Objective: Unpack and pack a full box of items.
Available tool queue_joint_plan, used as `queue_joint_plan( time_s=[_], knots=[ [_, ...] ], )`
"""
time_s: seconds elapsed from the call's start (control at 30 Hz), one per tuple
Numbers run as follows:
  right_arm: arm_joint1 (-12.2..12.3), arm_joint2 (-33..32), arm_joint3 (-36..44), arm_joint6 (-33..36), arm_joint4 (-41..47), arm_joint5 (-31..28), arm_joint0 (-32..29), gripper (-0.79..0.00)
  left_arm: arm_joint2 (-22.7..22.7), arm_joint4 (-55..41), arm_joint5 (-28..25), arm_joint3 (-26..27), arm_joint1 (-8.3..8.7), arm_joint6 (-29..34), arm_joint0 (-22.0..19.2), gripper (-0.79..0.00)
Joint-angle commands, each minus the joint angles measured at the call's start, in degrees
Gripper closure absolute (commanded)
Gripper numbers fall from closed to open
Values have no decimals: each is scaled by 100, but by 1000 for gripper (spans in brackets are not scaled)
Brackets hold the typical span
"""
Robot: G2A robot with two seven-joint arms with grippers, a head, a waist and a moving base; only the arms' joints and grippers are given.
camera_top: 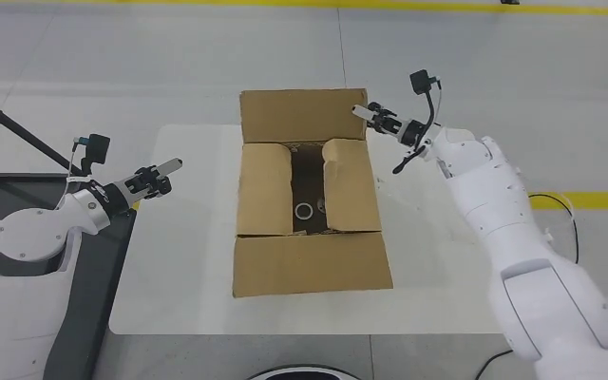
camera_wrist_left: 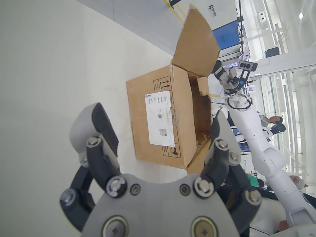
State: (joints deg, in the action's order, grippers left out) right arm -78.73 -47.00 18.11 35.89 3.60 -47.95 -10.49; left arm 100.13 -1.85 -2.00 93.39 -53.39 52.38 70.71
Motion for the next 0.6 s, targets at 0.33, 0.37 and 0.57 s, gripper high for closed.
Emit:
queue_joint_plan(
  time_s=[0.33, 0.37, 0.57],
  knots=[
    [39, -155, -113, 715, 226, -536, 59, -526, 0, 0, 0, 0, 0, 0, 0, -785],
    [46, -156, -121, 754, 202, -585, 68, -548, 0, 0, 0, 0, 0, 0, 0, -785],
    [96, -117, -129, 838, -106, -913, 118, -640, 0, 0, 0, 0, 0, 0, 0, -785]
  ],
)
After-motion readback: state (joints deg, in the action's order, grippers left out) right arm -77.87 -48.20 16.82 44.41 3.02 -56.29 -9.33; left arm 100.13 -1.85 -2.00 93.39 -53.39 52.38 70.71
